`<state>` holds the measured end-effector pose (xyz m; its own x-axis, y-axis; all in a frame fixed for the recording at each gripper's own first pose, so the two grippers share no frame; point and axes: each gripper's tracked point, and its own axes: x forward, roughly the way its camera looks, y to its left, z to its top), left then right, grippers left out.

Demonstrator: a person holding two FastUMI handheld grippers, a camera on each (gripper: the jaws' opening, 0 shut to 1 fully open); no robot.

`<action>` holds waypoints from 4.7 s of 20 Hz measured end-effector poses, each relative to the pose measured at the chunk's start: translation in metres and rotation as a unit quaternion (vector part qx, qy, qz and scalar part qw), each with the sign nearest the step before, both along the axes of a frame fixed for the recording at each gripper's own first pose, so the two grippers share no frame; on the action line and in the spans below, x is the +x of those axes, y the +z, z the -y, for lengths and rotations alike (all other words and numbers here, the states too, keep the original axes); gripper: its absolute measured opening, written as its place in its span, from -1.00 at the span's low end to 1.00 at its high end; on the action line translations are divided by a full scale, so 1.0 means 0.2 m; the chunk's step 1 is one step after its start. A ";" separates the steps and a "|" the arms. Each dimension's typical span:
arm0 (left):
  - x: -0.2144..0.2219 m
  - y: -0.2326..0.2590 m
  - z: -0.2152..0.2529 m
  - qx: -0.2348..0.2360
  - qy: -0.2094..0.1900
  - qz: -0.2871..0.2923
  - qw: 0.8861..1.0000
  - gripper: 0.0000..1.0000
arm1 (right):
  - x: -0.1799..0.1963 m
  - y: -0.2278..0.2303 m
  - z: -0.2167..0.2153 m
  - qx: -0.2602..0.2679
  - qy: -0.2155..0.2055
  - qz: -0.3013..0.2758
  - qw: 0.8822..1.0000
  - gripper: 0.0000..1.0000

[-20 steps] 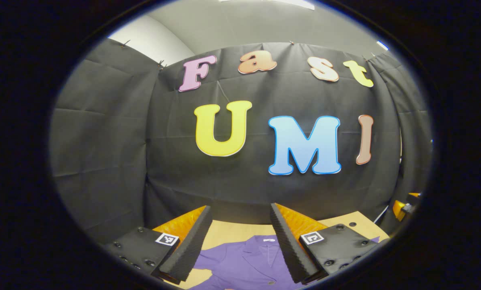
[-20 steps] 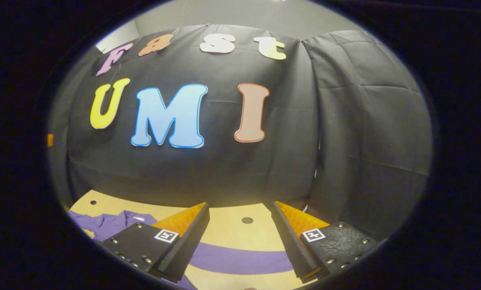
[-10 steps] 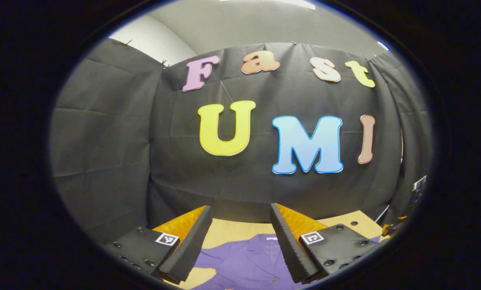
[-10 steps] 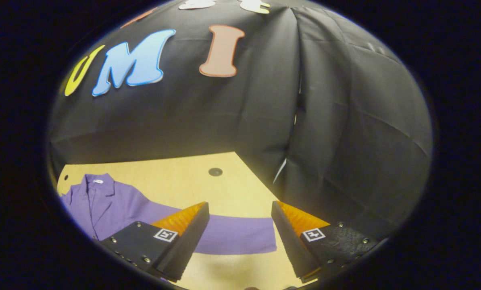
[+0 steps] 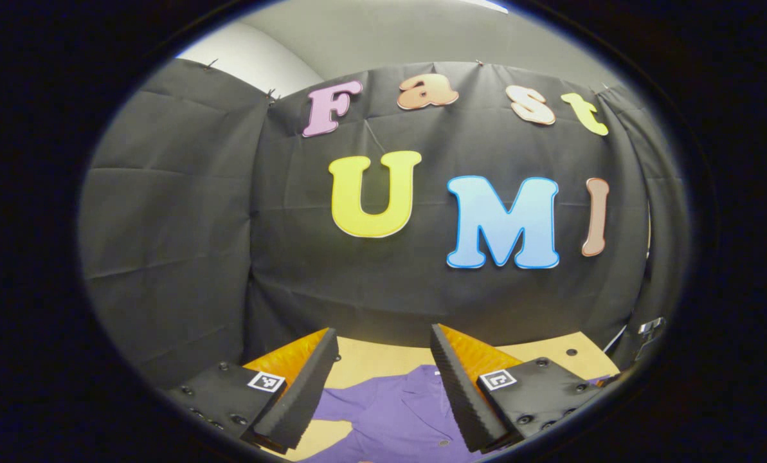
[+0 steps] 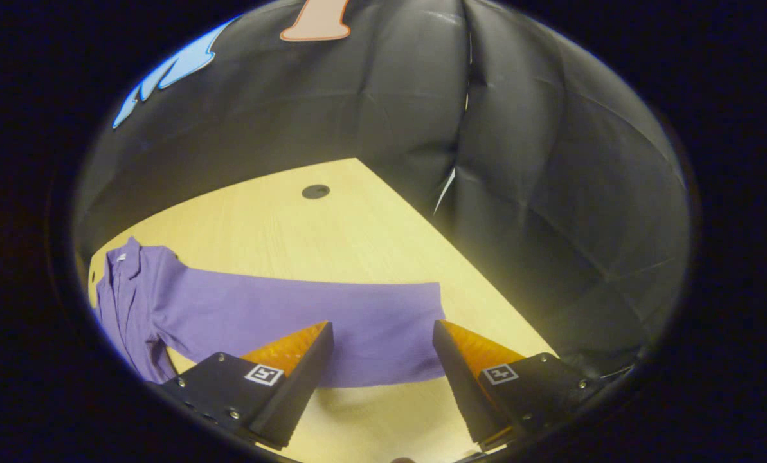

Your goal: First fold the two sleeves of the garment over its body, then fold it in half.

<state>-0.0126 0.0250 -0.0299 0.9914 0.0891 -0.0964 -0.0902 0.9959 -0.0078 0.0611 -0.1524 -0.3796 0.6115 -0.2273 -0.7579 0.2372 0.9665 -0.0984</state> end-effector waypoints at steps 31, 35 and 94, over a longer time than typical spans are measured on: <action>0.00 -0.11 -0.16 -0.008 0.024 -0.028 0.999 0.86 | 0.22 0.20 -0.49 0.122 0.050 0.002 0.991 -0.96; -0.06 -0.15 -0.21 -0.007 0.025 -0.030 0.999 0.86 | 0.31 0.45 -0.91 0.152 0.114 0.047 0.981 -0.96; 0.14 -1.85 -1.88 -0.046 0.130 -0.284 0.949 0.89 | -0.46 0.58 -2.38 0.194 0.369 -0.021 0.909 0.12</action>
